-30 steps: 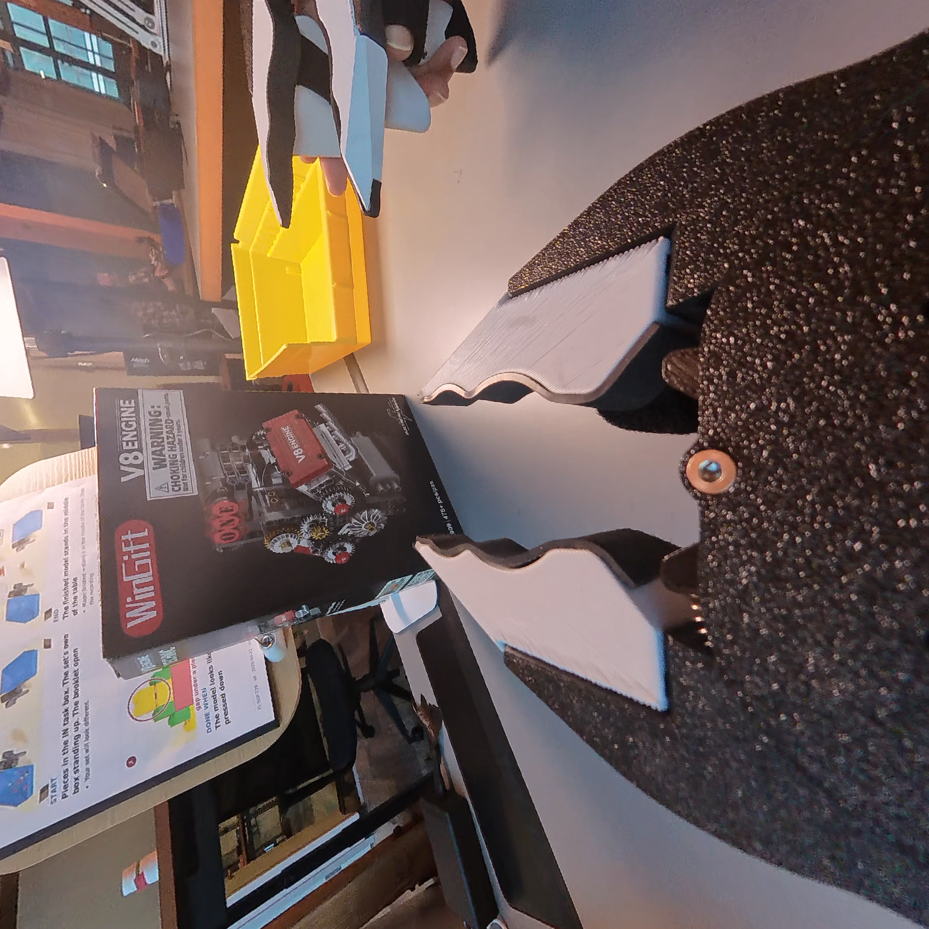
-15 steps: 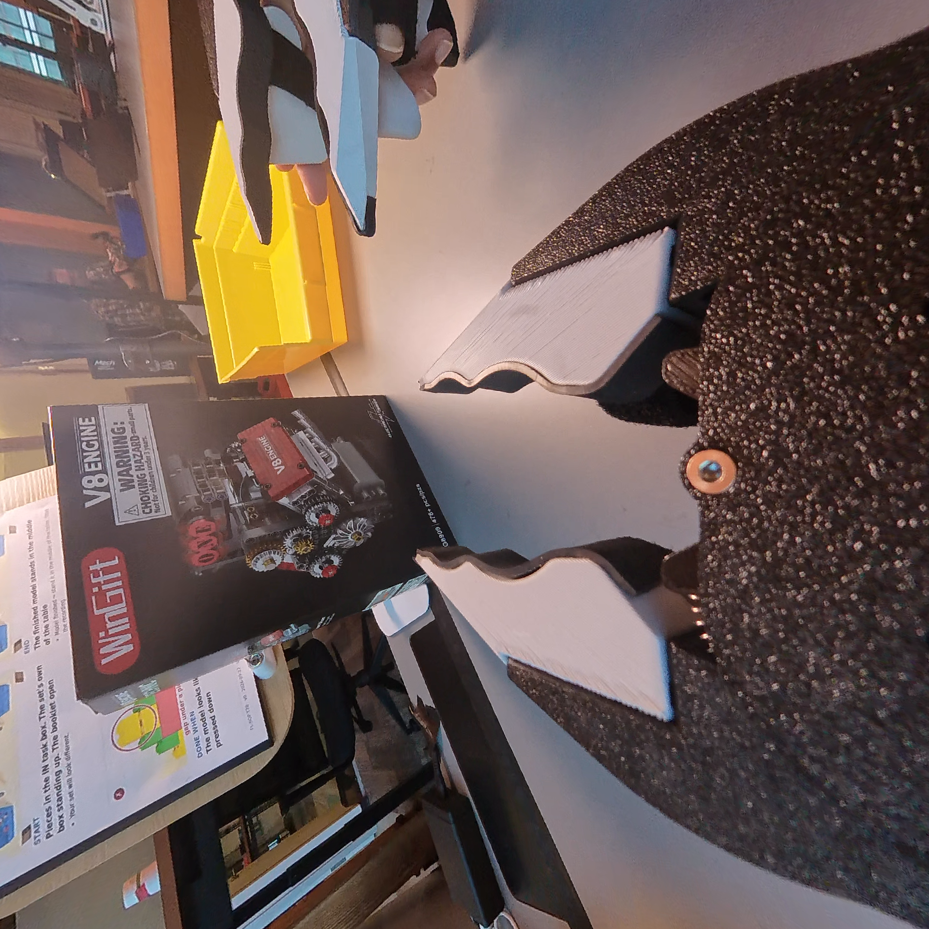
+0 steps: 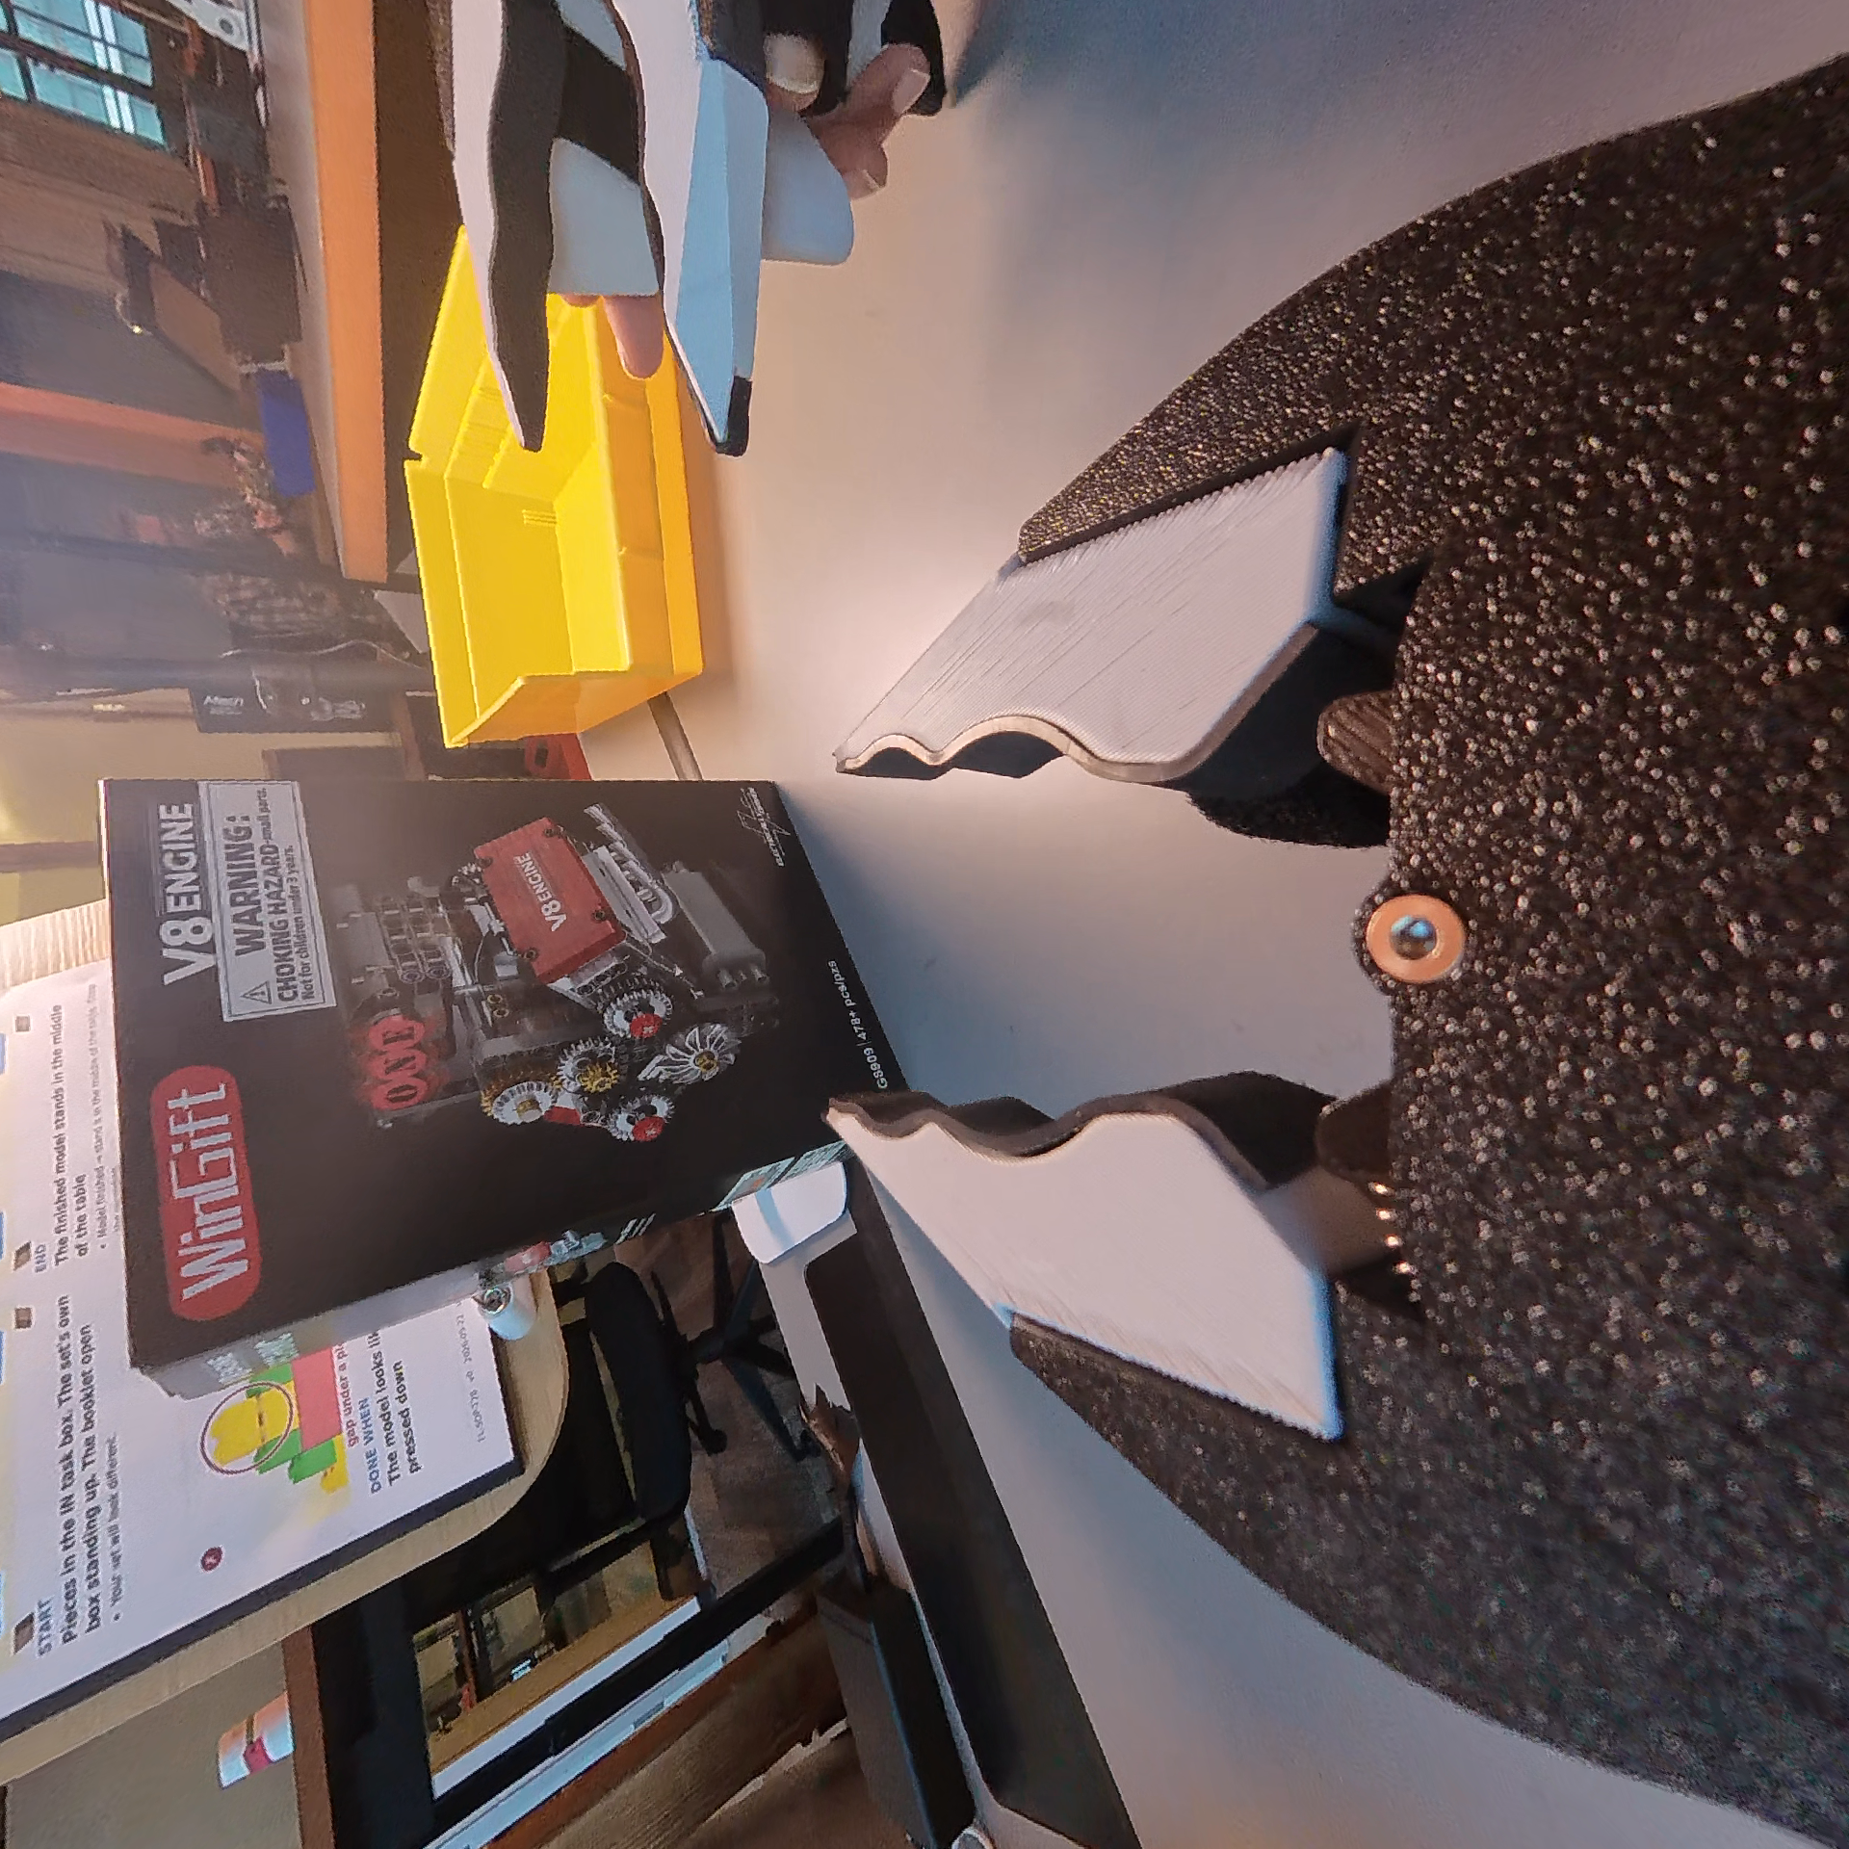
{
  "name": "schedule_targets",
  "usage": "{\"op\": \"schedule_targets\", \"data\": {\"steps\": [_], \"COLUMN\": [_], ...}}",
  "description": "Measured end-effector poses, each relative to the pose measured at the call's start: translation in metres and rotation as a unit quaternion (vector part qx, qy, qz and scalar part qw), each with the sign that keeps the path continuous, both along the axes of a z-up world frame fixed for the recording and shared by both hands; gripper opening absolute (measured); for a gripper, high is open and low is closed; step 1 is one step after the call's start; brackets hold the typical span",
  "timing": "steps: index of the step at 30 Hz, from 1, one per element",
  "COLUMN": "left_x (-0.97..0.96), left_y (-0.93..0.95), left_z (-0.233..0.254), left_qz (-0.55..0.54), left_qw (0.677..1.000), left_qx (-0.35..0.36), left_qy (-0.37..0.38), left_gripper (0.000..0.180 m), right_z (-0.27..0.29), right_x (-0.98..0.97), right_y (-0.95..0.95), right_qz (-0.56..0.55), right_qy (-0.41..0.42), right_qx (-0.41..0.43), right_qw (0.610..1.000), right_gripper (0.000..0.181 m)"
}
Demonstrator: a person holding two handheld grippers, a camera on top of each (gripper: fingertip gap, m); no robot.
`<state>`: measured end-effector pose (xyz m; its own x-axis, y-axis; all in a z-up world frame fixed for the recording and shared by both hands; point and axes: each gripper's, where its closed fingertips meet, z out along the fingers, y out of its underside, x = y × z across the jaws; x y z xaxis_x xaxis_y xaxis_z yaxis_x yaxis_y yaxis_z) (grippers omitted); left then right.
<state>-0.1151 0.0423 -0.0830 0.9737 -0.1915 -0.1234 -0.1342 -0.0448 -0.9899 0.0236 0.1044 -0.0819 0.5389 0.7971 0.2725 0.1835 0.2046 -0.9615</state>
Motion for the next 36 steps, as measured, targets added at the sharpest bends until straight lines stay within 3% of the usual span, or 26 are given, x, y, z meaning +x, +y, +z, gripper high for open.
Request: {"op": "schedule_targets", "data": {"steps": [12,36], "left_x": [-0.011,-0.023], "left_y": [0.001,0.001], "left_z": [0.014,0.014], "left_qz": [0.067,0.078], "left_qw": [0.994,0.992], "left_qx": [0.038,0.043], "left_qy": [-0.075,-0.092], "left_gripper": [0.062,0.061], "right_z": [0.027,0.025], "right_x": [0.020,0.016], "right_y": [0.012,0.008], "right_qz": [-0.119,-0.113], "right_qy": [0.117,0.105], "right_qx": [-0.054,-0.031], "right_qw": [0.984,0.988], "right_gripper": [0.094,0.092]}}
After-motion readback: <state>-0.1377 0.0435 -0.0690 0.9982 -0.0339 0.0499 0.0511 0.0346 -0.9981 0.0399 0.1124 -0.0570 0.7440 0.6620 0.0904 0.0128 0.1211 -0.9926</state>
